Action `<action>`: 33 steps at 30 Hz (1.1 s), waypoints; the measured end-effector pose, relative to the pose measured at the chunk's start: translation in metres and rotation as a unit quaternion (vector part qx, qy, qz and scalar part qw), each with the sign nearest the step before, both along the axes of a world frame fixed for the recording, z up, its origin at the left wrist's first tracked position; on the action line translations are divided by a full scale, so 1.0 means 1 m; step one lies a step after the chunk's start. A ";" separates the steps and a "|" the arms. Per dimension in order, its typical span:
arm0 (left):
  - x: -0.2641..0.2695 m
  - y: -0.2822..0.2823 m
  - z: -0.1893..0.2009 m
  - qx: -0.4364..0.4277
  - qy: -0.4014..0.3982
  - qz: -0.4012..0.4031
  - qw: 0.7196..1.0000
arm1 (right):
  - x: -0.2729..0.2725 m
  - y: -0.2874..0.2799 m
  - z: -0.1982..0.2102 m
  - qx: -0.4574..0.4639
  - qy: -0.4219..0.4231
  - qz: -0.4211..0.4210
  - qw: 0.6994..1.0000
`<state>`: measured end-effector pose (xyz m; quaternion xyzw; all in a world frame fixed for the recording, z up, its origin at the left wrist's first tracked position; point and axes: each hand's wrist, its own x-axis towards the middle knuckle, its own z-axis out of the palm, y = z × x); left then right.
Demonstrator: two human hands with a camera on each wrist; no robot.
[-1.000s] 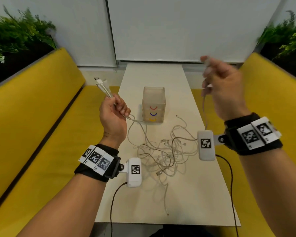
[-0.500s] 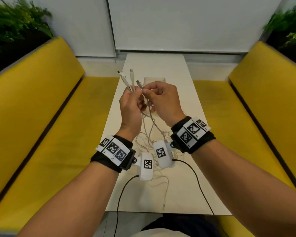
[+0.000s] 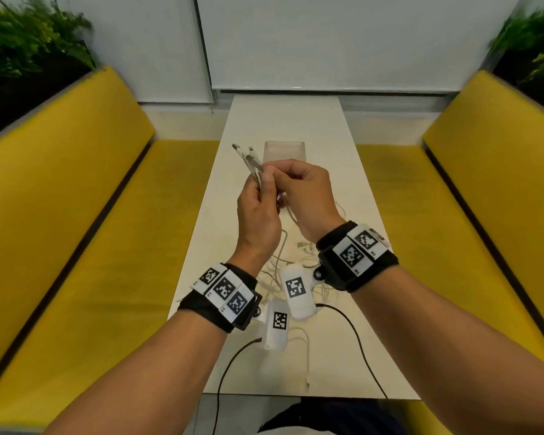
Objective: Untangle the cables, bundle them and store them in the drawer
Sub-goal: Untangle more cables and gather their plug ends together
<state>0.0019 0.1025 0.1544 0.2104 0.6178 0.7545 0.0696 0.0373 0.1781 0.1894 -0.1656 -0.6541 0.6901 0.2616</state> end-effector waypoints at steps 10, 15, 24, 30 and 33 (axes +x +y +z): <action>-0.010 0.003 0.028 0.084 -0.076 0.040 0.993 | 0.014 0.008 -0.020 0.063 -0.033 0.073 0.995; -0.016 -0.002 0.040 0.127 -0.076 -0.029 0.989 | 0.024 0.020 -0.025 0.020 -0.063 0.135 0.989; -0.012 -0.008 0.061 0.177 -0.086 -0.026 0.980 | 0.037 0.022 -0.040 0.182 -0.095 0.215 0.955; -0.014 -0.024 0.093 0.254 -0.086 -0.037 0.963 | 0.032 0.050 -0.084 0.165 -0.173 0.090 0.967; -0.014 -0.030 0.107 0.281 -0.082 -0.038 0.956 | 0.032 0.068 -0.106 0.124 -0.220 0.062 0.966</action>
